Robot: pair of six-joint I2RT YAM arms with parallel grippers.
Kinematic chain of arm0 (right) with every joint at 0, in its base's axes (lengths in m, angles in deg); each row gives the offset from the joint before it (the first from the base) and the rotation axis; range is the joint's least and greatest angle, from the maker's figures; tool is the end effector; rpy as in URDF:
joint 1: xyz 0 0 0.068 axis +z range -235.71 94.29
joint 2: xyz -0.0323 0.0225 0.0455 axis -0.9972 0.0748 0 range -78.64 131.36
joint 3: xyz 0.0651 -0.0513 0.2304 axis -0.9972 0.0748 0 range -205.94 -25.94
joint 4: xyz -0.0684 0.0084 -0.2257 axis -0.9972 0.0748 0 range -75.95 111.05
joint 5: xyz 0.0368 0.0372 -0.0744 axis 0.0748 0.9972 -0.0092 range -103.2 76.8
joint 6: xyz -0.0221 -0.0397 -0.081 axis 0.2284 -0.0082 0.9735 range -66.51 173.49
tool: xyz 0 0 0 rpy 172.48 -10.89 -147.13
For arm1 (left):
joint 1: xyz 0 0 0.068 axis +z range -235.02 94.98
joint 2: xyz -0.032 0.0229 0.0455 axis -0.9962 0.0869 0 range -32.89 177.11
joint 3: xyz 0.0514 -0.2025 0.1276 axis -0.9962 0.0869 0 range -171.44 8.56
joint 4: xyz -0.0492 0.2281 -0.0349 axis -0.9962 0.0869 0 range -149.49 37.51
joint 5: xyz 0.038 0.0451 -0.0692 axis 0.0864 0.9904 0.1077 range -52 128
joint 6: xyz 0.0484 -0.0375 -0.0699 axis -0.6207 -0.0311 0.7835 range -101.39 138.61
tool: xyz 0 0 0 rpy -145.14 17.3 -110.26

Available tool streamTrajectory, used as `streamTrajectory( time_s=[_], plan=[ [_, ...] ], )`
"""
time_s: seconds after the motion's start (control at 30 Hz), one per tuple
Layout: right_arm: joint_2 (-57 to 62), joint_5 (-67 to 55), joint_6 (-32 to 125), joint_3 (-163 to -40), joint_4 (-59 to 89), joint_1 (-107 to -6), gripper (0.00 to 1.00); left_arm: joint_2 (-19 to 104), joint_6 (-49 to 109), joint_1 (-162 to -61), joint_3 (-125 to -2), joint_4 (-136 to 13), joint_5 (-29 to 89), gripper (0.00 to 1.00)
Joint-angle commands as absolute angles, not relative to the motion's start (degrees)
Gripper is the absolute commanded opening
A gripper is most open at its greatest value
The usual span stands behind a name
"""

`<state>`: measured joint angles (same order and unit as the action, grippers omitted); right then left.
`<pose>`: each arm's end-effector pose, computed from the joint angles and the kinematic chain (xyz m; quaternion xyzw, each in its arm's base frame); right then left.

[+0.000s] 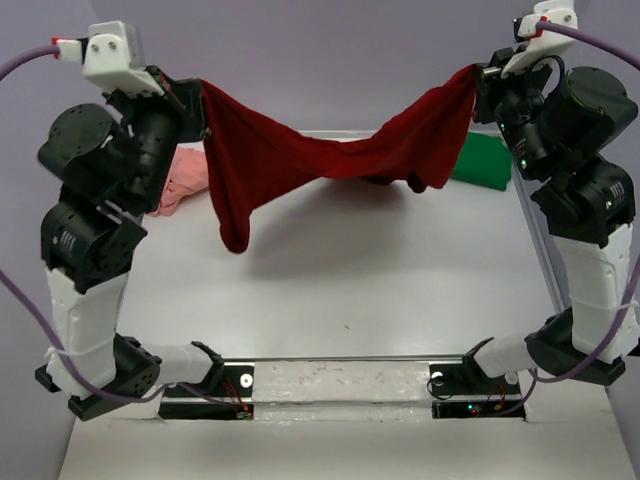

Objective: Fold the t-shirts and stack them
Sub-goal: Flatten out the tshirt

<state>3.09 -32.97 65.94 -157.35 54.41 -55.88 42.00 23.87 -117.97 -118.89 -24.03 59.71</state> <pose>0.2153 0.0909 0.5755 -0.1079 0.6419 0.0037 0.7591 0.1749 -0.0765 0.5942 -0.0074 0.6028 -0.1529 0.7831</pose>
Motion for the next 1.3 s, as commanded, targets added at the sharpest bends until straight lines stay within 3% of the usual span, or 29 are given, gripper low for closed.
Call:
streamTrajectory(
  time_s=[0.0,0.17,0.3,0.5,0.7,0.87,0.93,1.0,1.07,1.27],
  plan=[
    [-2.61,-51.06,74.91,-158.12,52.11,-43.92,0.00,35.07,25.73,-122.45,-120.02,-22.67,67.34,0.00],
    [-4.81,-66.35,85.38,-157.86,46.58,-32.53,0.00,32.15,26.26,-122.81,-120.99,-19.24,68.93,0.00],
    [-4.11,-74.88,99.67,-156.46,33.70,-22.88,0.00,31.53,26.35,-122.72,-120.72,-18.53,69.11,0.00],
    [2.12,-79.82,125.06,-157.07,4.72,-11.11,0.00,34.51,25.38,-122.81,-121.33,-19.85,68.41,0.00],
    [6.96,-77.37,126.44,-157.60,1.05,-10.47,0.00,37.77,23.71,-122.81,-121.87,-22.21,69.11,0.00],
    [7.67,-76.05,117.34,-156.99,7.78,-16.17,0.00,38.74,24.67,-122.90,-109.26,-26.08,71.49,0.00],
    [8.10,-69.50,97.49,-158.82,29.96,-26.16,0.00,38.13,26.25,-122.72,-103.87,-30.03,70.70,0.00],
    [8.28,-63.68,87.28,-158.49,41.60,-36.60,0.00,38.21,27.39,-120.81,-98.06,-32.32,69.82,0.00],
    [7.32,-58.31,81.90,-151.73,43.48,-40.51,0.00,40.31,29.42,-118.08,-95.60,-31.81,66.92,0.00],
    [10.47,-47.32,73.71,-146.36,46.48,-52.65,0.00,42.16,28.99,-111.92,-86.63,-36.72,64.20,0.00]
  ],
)
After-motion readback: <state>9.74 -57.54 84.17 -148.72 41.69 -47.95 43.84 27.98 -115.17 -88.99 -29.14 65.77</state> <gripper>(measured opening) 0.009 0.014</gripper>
